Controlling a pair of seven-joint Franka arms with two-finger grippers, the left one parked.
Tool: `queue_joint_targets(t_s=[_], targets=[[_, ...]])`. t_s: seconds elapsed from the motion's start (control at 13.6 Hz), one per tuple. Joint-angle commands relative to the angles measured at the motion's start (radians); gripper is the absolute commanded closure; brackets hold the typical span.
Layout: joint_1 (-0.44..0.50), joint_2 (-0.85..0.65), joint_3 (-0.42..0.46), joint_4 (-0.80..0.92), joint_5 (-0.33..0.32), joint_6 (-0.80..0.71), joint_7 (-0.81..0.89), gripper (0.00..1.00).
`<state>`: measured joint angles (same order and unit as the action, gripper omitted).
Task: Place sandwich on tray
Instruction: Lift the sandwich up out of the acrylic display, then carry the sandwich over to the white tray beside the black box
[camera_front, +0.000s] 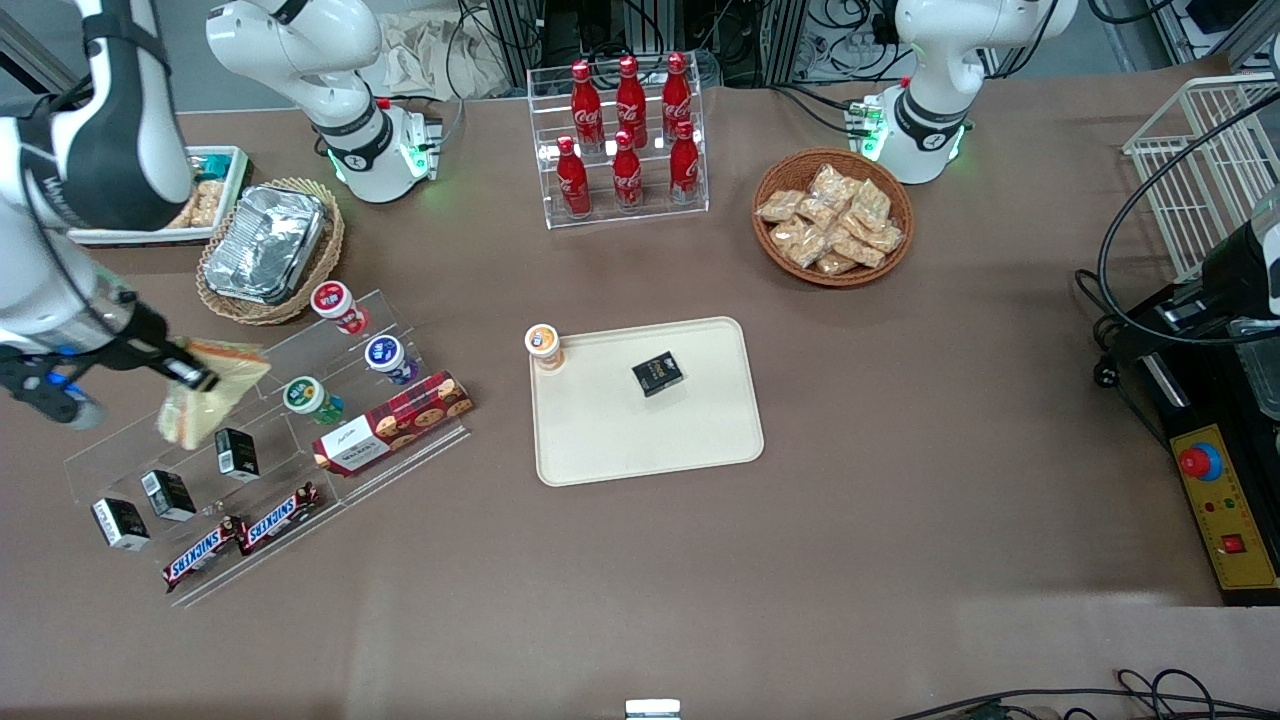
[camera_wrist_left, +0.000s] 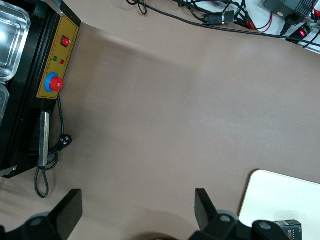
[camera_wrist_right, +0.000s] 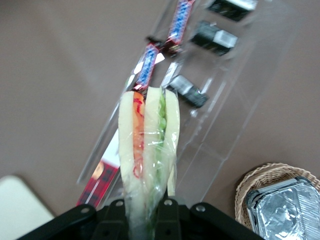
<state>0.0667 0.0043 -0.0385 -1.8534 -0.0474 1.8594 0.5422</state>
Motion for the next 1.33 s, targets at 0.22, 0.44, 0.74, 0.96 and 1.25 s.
queue_joint_targets(t_s=[0.22,0.44,0.74,0.96,1.25], targets=[[0.312,0.066,-0.008,0.117,-0.012,-0.089,-0.027,1.00],[0.448,0.143,-0.008,0.155,-0.014,-0.094,-0.027,1.00],[0.619,0.259,-0.008,0.187,-0.132,-0.042,-0.050,1.00],[0.688,0.376,-0.008,0.236,-0.147,0.084,-0.122,1.00],[0.693,0.515,-0.009,0.293,-0.144,0.350,-0.370,1.00]])
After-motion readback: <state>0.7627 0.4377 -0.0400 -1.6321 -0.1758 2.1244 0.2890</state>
